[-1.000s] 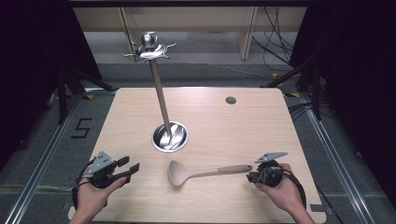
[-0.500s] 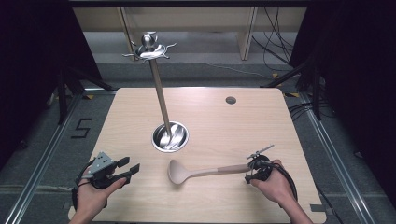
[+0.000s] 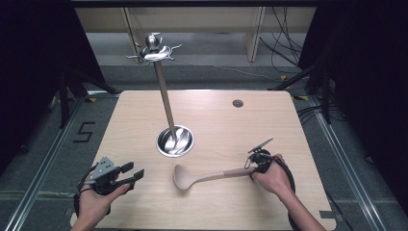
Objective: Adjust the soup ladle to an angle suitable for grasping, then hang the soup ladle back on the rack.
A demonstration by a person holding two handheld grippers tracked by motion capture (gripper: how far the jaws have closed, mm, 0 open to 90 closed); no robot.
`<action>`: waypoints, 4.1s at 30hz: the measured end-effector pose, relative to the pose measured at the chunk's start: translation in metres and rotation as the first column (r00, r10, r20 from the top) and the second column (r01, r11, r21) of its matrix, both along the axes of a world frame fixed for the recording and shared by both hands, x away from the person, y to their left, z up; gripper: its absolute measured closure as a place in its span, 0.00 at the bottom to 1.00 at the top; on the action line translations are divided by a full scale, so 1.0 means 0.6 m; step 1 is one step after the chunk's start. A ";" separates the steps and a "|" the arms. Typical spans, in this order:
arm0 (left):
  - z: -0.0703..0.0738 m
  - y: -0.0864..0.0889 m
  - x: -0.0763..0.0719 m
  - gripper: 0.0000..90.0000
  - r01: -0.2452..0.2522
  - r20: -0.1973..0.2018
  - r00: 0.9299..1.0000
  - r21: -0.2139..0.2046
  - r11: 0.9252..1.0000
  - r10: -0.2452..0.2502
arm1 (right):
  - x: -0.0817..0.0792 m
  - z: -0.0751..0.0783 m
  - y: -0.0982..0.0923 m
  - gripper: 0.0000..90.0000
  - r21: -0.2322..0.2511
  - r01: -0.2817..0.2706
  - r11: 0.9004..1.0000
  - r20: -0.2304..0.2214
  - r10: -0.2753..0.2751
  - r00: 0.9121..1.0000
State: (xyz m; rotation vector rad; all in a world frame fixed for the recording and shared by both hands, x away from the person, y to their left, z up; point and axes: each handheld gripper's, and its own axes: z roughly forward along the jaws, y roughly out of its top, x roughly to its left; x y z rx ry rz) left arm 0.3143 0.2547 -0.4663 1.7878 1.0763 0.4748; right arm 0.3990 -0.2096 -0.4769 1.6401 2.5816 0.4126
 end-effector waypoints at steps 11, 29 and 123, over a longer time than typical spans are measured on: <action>-0.002 0.002 0.002 0.50 0.005 -0.007 1.000 -0.011 1.000 -0.005 | 0.075 0.001 0.023 1.00 -0.029 0.009 1.000 0.022 -0.008 1.000; -0.001 -0.005 0.008 0.50 0.008 -0.016 1.000 -0.022 1.000 -0.009 | 0.059 0.008 0.054 0.57 0.073 0.223 0.972 -0.002 -0.223 0.975; -0.009 -0.006 0.004 0.50 0.013 -0.032 0.999 0.010 1.000 -0.013 | 0.073 0.053 0.033 0.83 0.199 0.194 0.961 -0.050 -0.188 0.981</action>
